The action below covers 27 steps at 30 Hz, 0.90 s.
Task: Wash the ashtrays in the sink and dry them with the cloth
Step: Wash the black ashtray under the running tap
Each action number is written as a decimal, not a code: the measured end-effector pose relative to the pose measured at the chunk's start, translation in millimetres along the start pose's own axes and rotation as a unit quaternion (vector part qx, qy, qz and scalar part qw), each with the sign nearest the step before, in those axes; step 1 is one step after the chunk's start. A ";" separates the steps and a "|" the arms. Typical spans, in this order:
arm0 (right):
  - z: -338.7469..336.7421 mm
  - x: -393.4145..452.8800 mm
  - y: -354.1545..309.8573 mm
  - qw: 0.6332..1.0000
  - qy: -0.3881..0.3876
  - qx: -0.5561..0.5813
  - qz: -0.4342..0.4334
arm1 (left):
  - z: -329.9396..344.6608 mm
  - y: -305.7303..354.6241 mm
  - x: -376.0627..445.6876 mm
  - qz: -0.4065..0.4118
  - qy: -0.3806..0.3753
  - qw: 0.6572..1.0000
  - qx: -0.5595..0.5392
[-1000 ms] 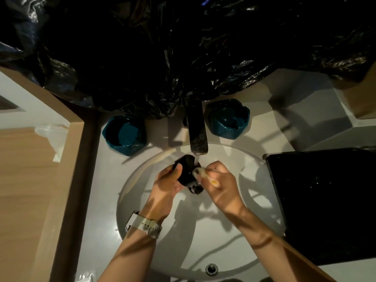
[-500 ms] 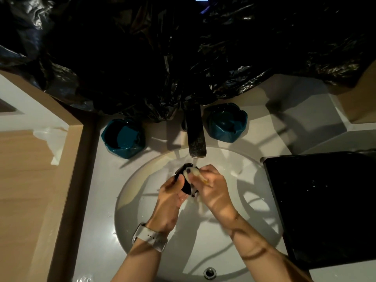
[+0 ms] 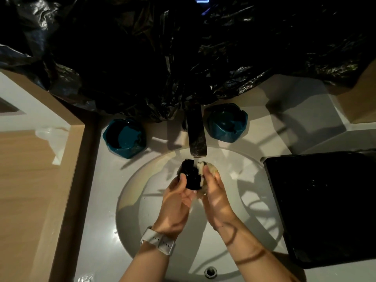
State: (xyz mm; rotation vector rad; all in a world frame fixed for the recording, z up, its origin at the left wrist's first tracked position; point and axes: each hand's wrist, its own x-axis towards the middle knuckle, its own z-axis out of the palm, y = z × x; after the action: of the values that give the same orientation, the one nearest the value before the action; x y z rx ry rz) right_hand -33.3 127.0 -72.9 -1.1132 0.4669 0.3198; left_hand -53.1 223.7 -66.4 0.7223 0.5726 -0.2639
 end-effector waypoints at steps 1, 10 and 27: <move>3.5 1.5 -0.5 1.000 0.002 0.023 0.011 | 0.1 -1.4 1.4 0.011 0.009 1.000 0.028; -6.9 18.1 -14.0 0.995 -0.014 -0.093 -0.034 | -22.1 40.4 9.7 -0.073 -0.016 0.987 0.141; 36.7 -4.3 28.8 0.992 0.107 0.007 -0.060 | 1.7 3.2 26.3 0.071 0.143 0.922 0.352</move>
State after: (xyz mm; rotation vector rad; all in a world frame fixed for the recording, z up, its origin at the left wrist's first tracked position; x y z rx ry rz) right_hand -43.3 172.2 -79.8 -1.1618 0.5879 0.0925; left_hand -29.7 223.9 -78.8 1.5133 0.7043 -0.2285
